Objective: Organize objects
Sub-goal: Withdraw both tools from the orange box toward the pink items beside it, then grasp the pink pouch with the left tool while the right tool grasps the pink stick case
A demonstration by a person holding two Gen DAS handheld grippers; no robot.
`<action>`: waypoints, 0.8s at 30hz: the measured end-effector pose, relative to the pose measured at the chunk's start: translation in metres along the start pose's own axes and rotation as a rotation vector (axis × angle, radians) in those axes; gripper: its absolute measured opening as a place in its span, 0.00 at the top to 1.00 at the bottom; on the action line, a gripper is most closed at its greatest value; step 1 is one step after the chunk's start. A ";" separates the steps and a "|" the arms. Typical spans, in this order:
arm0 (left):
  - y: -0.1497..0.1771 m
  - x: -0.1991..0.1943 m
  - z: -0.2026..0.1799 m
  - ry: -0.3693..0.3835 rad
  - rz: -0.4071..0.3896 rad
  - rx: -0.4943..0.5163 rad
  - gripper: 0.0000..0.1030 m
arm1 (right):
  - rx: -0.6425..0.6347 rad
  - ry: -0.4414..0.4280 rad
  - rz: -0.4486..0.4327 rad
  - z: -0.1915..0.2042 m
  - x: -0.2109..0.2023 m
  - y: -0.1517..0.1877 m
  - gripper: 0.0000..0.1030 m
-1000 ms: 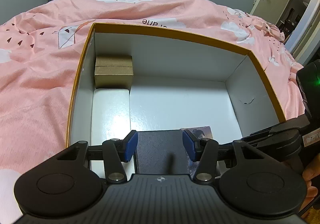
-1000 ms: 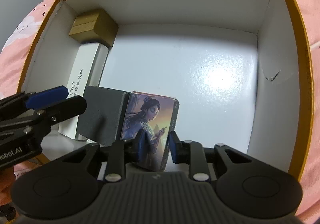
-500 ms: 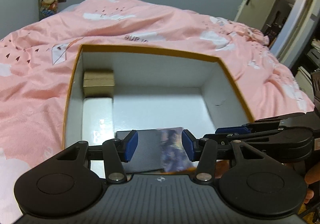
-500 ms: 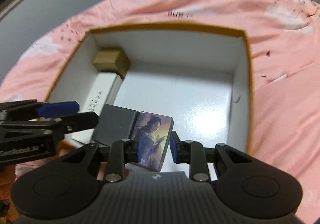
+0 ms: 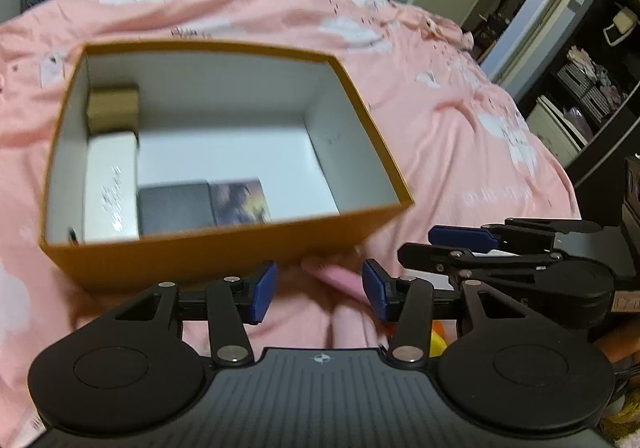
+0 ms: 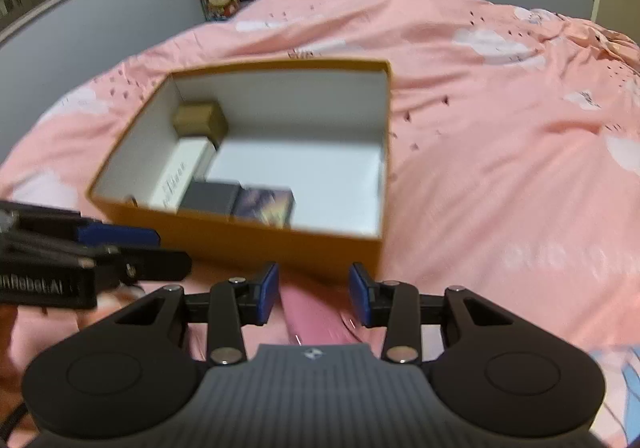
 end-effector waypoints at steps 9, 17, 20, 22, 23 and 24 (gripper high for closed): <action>0.029 0.032 -0.018 0.045 0.178 0.020 0.47 | -0.104 0.018 0.131 -0.001 0.000 0.045 0.60; 0.044 0.065 -0.024 0.037 0.316 0.006 0.47 | -0.200 0.022 0.196 -0.002 0.014 0.059 0.60; 0.047 0.075 -0.026 0.037 0.353 -0.005 0.47 | -0.229 0.018 0.197 -0.003 0.017 0.058 0.59; 0.049 0.079 -0.024 0.046 0.369 -0.020 0.53 | -0.266 0.028 0.201 -0.003 0.021 0.059 0.59; 0.049 0.080 -0.024 0.055 0.372 -0.028 0.55 | -0.281 0.028 0.201 -0.003 0.023 0.059 0.59; 0.050 0.080 -0.023 0.056 0.372 -0.034 0.57 | -0.291 0.025 0.203 -0.004 0.025 0.058 0.59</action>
Point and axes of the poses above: each gripper's, at about its wrist camera, not at the fingertips, and x roughly the way its jaws point, z to its left, y to its underside, the point moved 5 cm from there along x, roughly the way its jaws point, and after that the axes turned 10 degrees about -y, right-handed, at the moved point
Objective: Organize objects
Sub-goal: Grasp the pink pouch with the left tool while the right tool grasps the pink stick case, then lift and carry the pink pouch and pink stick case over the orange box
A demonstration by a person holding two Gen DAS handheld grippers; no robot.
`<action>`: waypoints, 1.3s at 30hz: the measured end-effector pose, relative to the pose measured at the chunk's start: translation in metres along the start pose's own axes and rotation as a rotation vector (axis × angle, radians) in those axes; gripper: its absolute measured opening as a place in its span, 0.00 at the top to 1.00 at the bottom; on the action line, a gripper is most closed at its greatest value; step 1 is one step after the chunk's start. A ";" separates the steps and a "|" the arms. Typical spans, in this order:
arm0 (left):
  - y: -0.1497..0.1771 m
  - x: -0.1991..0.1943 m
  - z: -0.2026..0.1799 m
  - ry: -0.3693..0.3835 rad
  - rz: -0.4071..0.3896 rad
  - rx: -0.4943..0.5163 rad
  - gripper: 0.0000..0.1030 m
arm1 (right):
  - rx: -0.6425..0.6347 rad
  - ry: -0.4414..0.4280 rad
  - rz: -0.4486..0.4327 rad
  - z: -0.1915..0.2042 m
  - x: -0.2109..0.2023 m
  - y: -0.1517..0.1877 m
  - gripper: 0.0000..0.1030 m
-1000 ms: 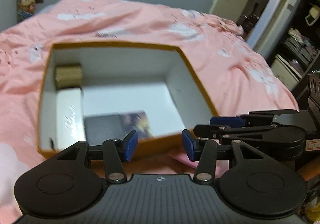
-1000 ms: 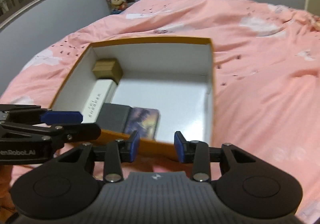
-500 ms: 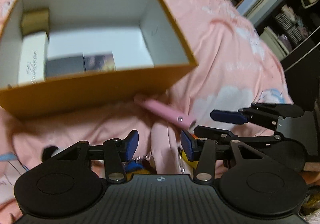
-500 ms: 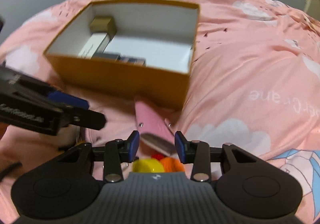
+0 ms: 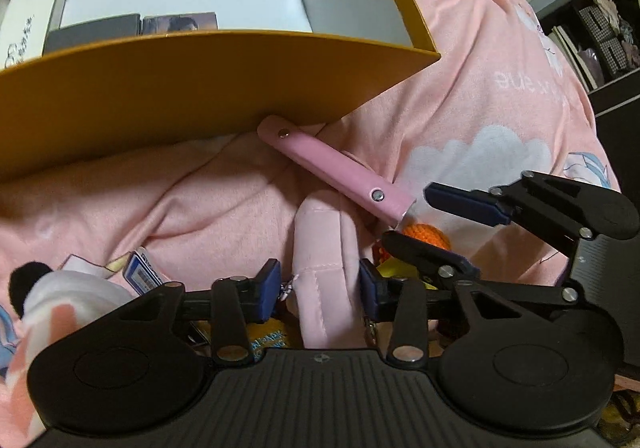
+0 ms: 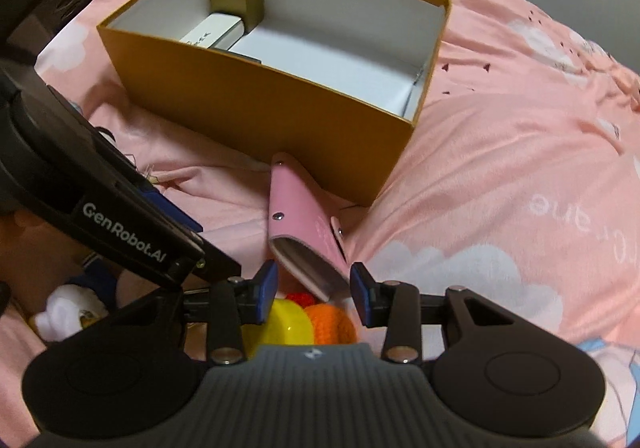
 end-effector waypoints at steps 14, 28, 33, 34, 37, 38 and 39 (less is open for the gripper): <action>0.001 -0.028 0.005 -0.049 -0.103 -0.012 0.68 | -0.081 -0.007 -0.015 0.000 0.015 -0.010 0.70; 0.007 -0.095 0.053 -0.091 -0.302 -0.179 0.69 | -0.090 -0.020 -0.146 0.030 -0.037 -0.036 0.83; 0.008 -0.105 0.074 -0.133 -0.349 -0.236 0.69 | -0.173 0.008 -0.093 0.044 -0.029 -0.037 0.83; 0.007 -0.106 0.077 -0.145 -0.355 -0.237 0.69 | -0.177 0.001 -0.080 0.046 -0.026 -0.036 0.83; 0.007 -0.103 0.084 -0.154 -0.348 -0.244 0.69 | -0.192 -0.014 -0.027 0.051 -0.013 -0.030 0.83; 0.007 -0.101 0.086 -0.148 -0.340 -0.247 0.69 | -0.198 -0.018 -0.014 0.053 -0.009 -0.027 0.83; 0.008 -0.099 0.087 -0.142 -0.332 -0.249 0.69 | -0.201 -0.023 0.000 0.055 -0.006 -0.025 0.82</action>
Point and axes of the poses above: each gripper's, at about its wrist camera, not at the fingertips, and x roughly the way its jaws point, z to its left, y to its underside, the point moved 5 cm from there along x, roughly the way its jaws point, and after that the axes turned 10 degrees about -y, right-handed, at the moved point
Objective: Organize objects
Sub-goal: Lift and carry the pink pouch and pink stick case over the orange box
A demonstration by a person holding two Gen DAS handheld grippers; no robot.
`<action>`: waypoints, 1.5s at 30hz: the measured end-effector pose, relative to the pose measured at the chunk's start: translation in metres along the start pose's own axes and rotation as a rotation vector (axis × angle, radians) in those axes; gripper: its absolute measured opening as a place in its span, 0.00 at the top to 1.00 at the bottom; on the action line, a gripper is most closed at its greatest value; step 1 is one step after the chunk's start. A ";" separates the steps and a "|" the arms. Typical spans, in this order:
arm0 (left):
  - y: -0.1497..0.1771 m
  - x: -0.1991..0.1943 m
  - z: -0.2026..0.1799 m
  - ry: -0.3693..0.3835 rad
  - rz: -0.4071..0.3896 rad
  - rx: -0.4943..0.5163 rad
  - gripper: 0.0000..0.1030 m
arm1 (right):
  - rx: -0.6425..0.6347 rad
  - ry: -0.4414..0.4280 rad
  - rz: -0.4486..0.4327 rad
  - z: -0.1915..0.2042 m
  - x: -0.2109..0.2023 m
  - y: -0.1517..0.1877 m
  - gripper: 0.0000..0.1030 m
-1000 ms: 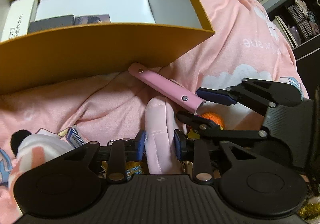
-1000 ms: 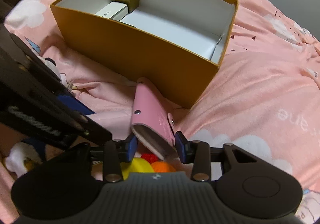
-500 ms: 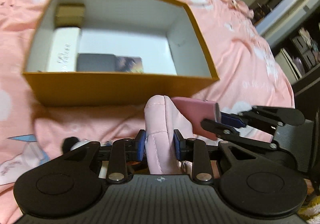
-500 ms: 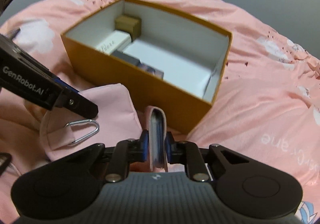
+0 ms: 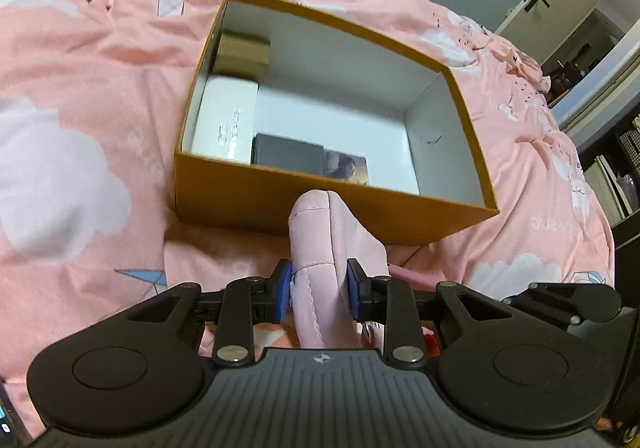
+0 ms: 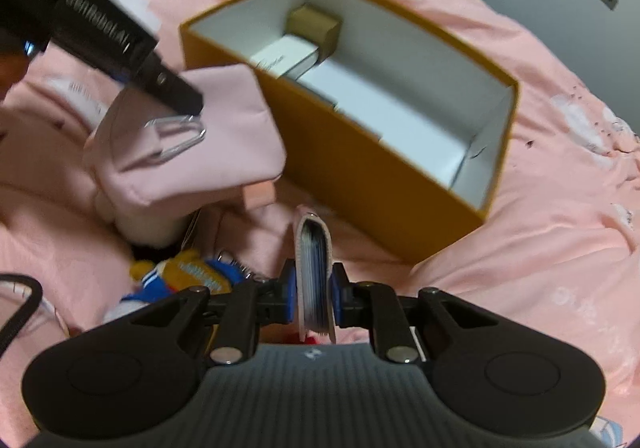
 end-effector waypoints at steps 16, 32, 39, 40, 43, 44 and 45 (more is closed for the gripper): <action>0.004 0.006 0.005 0.032 0.024 -0.031 0.69 | 0.205 -0.258 0.002 0.001 -0.004 -0.014 0.46; 0.001 0.007 0.025 0.011 0.000 -0.071 0.70 | 0.214 -0.101 0.219 0.019 0.078 -0.027 0.23; 0.001 0.007 0.024 0.025 0.003 -0.069 0.70 | 0.214 -0.066 0.223 0.013 0.078 -0.024 0.49; 0.001 0.007 0.023 0.031 0.004 -0.065 0.70 | 0.226 -0.064 0.224 0.009 0.074 -0.023 0.52; 0.002 0.007 0.020 0.047 0.007 -0.053 0.70 | 0.257 -0.079 0.206 -0.004 0.058 -0.018 0.62; 0.002 0.007 0.019 0.050 0.008 -0.050 0.70 | 0.273 -0.083 0.197 -0.009 0.051 -0.016 0.67; 0.003 0.007 0.018 0.055 0.011 -0.048 0.70 | 0.288 -0.082 0.186 -0.015 0.044 -0.014 0.72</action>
Point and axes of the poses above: each gripper's, at about its wrist camera, not at the fingertips, and x roughly the way its jaws point, z to its left, y to its underside, the point moved 5 cm from there along x, roughly the way its jaws point, and after that the axes turned 10 degrees about -y, right-handed, at the moved point
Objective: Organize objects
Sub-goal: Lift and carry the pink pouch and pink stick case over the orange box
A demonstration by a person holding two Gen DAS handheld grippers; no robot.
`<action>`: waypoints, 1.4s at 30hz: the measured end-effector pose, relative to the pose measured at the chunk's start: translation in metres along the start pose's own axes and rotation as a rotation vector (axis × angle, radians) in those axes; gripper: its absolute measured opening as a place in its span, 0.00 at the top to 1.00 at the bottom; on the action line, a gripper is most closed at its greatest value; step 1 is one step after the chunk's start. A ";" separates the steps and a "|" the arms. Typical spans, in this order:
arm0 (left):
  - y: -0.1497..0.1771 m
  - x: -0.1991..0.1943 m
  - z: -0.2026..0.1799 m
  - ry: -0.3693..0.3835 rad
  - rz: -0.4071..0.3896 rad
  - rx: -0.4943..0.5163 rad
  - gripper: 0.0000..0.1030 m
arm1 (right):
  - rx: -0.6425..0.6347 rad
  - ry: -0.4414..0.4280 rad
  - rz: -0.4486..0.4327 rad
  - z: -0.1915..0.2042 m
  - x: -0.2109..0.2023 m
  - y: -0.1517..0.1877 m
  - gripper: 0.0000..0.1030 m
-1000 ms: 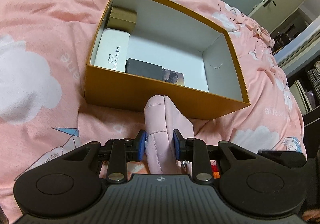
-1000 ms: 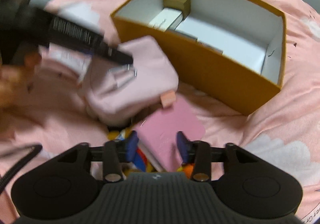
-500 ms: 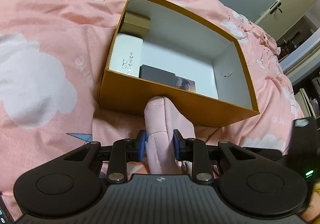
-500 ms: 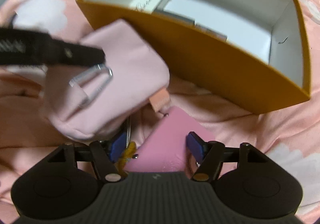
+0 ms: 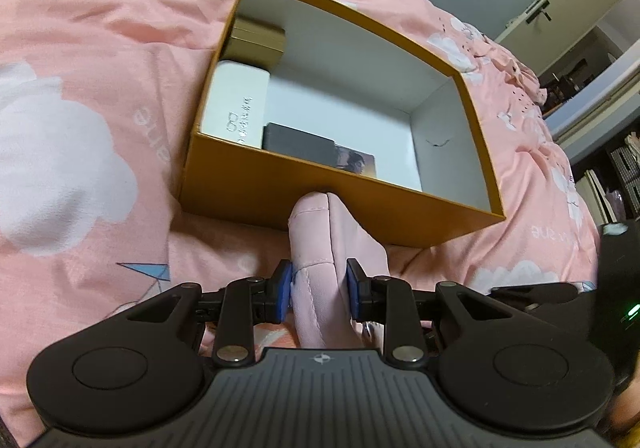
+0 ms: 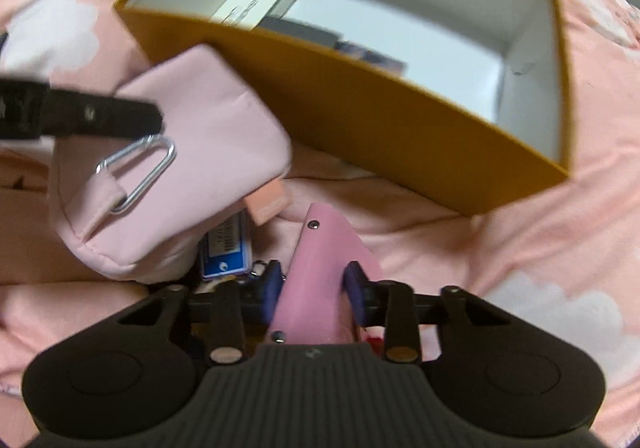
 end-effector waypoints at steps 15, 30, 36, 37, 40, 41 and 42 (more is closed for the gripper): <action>0.005 0.003 -0.014 0.012 0.029 0.034 0.70 | 0.133 -0.137 0.036 -0.060 -0.012 -0.016 0.81; -0.017 -0.057 -0.056 0.175 -0.159 0.085 0.70 | 0.081 -0.178 -0.269 -0.050 -0.128 -0.020 0.82; -0.054 -0.067 -0.063 0.168 -0.269 0.041 0.70 | 0.096 -0.155 -0.438 -0.059 -0.161 -0.052 0.83; -0.060 -0.065 -0.063 0.165 -0.280 0.027 0.70 | 0.110 -0.153 -0.468 -0.062 -0.163 -0.060 0.83; -0.075 -0.053 -0.062 0.156 -0.299 -0.004 0.70 | 0.150 -0.124 -0.522 -0.070 -0.162 -0.079 0.83; -0.078 -0.047 -0.061 0.152 -0.296 -0.011 0.70 | 0.152 -0.103 -0.529 -0.072 -0.156 -0.085 0.83; -0.081 -0.040 -0.059 0.147 -0.294 -0.015 0.70 | 0.156 -0.082 -0.529 -0.073 -0.149 -0.091 0.83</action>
Point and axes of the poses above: each gripper's, at about its wrist camera, not at the fingertips, and x roughly the way its jaws point, z to its left, y to its underside, the point moved 5 cm from there along x, roughly the way its jaws point, and after that the axes turned 10 degrees about -y, right-handed, at the moved point
